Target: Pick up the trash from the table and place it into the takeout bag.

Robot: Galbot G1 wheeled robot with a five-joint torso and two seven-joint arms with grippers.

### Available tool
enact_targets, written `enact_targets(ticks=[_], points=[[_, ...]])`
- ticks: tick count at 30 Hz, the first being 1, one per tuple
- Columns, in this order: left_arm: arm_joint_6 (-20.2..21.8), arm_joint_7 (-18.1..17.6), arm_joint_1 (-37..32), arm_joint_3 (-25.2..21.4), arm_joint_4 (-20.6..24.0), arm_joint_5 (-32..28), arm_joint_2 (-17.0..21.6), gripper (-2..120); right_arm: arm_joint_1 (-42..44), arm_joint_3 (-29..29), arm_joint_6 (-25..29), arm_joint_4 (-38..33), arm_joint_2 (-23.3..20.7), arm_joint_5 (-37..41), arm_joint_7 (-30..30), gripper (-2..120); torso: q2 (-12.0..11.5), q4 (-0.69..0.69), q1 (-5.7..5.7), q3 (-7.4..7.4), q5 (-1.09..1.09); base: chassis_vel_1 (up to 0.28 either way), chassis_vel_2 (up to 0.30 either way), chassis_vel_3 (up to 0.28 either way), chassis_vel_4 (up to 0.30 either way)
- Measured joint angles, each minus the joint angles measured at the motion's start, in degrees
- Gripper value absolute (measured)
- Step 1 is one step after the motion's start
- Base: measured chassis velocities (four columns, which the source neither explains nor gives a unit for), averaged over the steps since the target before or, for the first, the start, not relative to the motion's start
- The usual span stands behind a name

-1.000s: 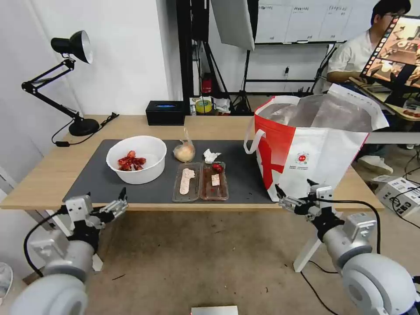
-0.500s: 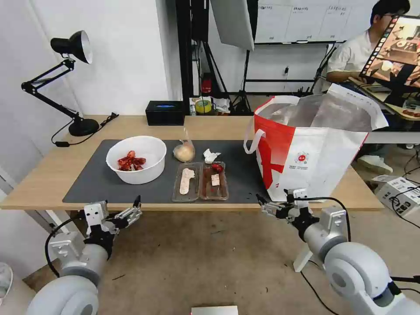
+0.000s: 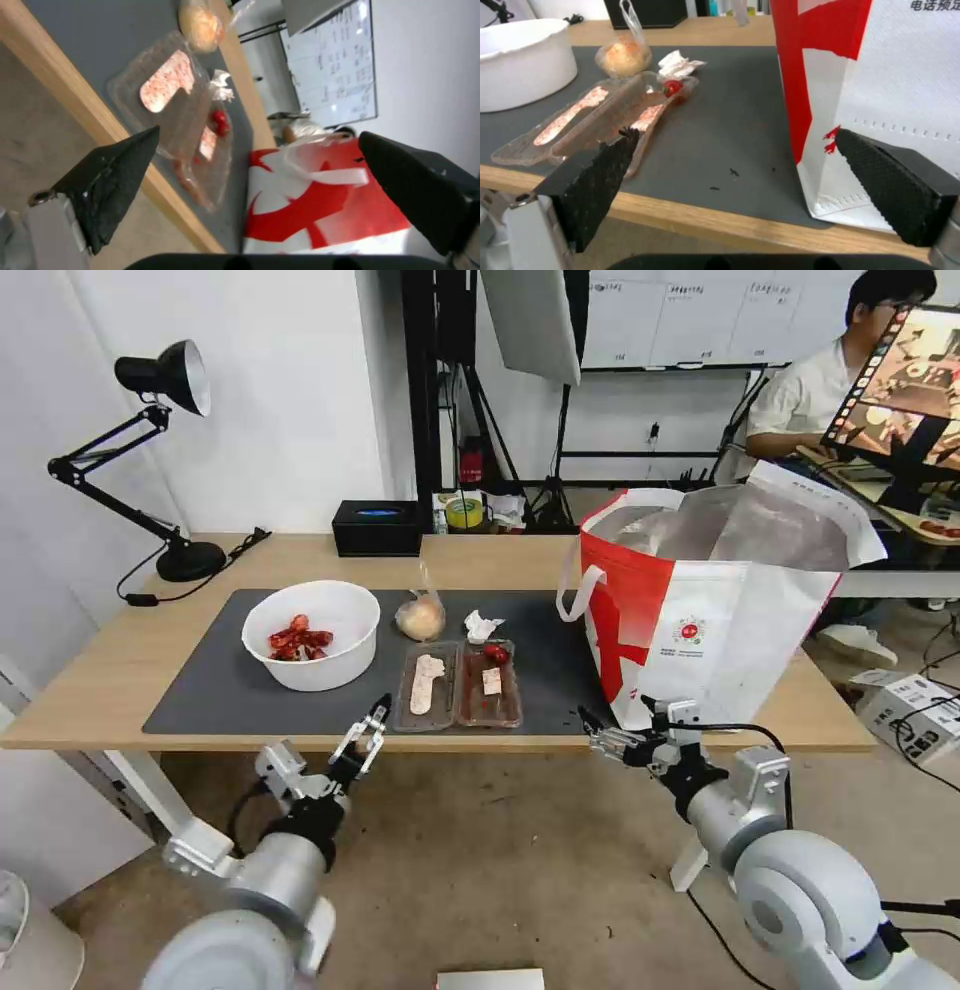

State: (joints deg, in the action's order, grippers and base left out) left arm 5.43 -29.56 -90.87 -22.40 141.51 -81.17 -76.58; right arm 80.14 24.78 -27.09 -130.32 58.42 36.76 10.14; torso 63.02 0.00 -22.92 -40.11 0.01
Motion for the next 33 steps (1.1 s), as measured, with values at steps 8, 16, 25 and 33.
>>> enact_targets(ticks=[8, 16, 25, 33], points=[[-1.9, 0.3, 0.5, 0.3, -1.1, -0.4, -0.4, 100, 0.7, 0.2, 0.9, -0.4, 0.2, -0.1, -0.3, 100, 0.0, 0.0, 0.0, 0.0, -0.01, 0.0, 0.0, 0.0, 0.0], [-1.8, 0.6, 1.2, 1.1, -2.0, 0.3, -0.5, 100, 0.7, 0.1, 1.1, -0.5, 0.2, -0.3, -0.3, 100, 0.0, 0.0, 0.0, 0.0, -0.01, 0.0, 0.0, 0.0, 0.0], [-1.5, 0.9, 2.2, 2.9, -3.6, 1.1, -2.0, 100, -0.9, -2.4, 2.2, 0.7, -0.4, -1.2, -0.6, 100, 0.0, 0.01, 0.0, 0.0, -0.01, 0.0, 0.0, 0.0, 0.0], [-2.0, 1.2, 4.3, 6.3, -6.7, 2.5, -3.5, 100, -1.0, -3.4, 2.4, 1.2, -0.7, -1.3, -0.7, 100, 0.0, 0.0, 0.0, 0.0, -0.01, 0.0, 0.0, 0.0, 0.0]])
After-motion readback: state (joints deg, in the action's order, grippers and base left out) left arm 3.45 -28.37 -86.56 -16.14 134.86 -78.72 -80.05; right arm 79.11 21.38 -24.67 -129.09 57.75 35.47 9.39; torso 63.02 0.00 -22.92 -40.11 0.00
